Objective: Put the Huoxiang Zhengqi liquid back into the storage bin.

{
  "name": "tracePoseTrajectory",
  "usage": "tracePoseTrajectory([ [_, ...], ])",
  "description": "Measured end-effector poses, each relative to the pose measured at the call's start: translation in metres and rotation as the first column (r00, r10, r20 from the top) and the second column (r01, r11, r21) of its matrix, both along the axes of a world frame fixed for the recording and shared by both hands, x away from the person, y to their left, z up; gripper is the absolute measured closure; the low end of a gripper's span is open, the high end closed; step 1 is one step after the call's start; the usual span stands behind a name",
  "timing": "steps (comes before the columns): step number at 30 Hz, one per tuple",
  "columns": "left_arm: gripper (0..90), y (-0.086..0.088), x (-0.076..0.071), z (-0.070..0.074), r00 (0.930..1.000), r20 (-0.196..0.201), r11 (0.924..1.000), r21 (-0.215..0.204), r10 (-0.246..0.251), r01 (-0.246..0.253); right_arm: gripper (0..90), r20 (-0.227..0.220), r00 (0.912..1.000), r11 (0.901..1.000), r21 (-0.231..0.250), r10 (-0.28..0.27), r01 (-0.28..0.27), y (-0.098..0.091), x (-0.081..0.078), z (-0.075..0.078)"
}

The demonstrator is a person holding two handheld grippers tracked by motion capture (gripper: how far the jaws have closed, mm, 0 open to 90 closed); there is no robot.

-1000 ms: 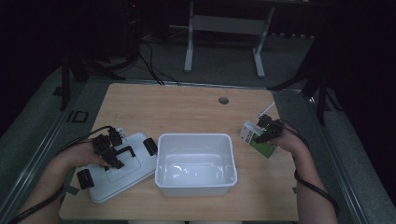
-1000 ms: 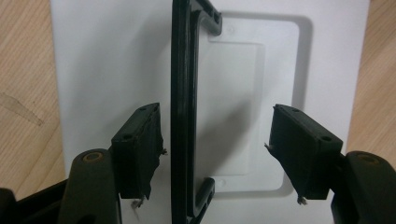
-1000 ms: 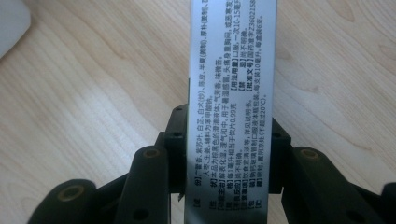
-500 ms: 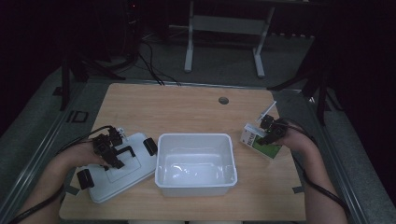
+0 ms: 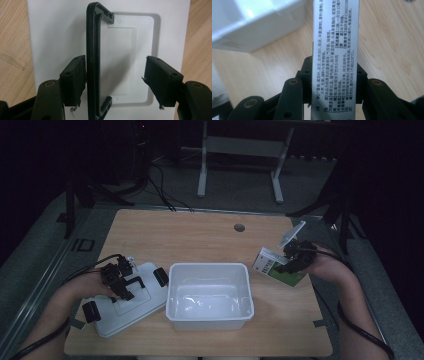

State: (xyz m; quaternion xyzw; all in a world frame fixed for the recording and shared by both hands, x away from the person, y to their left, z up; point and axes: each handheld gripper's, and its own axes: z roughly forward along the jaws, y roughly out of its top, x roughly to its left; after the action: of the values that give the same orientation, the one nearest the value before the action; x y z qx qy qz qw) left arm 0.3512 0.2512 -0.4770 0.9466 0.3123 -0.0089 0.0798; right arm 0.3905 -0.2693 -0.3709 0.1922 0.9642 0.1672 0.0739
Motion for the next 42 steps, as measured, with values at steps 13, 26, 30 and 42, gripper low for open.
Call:
tracePoseTrajectory([
  [13, 34.9, 0.001, -0.002, 0.005, 1.0000, 0.005, 1.0000, 0.005, 0.002, -0.002, 64.4, 0.074, 0.9887, 0.9907, 0.030, 0.130, -0.133, 0.033, -0.029, 0.046],
  [26, 34.9, 0.001, -0.002, 0.008, 1.0000, 0.006, 1.0000, 0.008, -0.001, 0.001, 64.4, 0.092, 0.9411, 0.9445, 0.016, 0.325, -0.328, 0.091, -0.066, 0.061],
  [30, 34.9, 0.001, -0.003, 0.008, 0.9999, 0.010, 1.0000, 0.007, 0.001, -0.001, 64.3, 0.077, 0.9232, 0.9253, 0.019, 0.376, -0.379, 0.110, -0.074, 0.060],
  [42, 34.9, 0.000, -0.003, 0.007, 0.9999, 0.013, 0.9999, 0.011, -0.002, 0.002, 64.2, 0.015, 0.8957, 0.8958, -0.011, 0.444, -0.444, 0.147, -0.086, 0.035],
])
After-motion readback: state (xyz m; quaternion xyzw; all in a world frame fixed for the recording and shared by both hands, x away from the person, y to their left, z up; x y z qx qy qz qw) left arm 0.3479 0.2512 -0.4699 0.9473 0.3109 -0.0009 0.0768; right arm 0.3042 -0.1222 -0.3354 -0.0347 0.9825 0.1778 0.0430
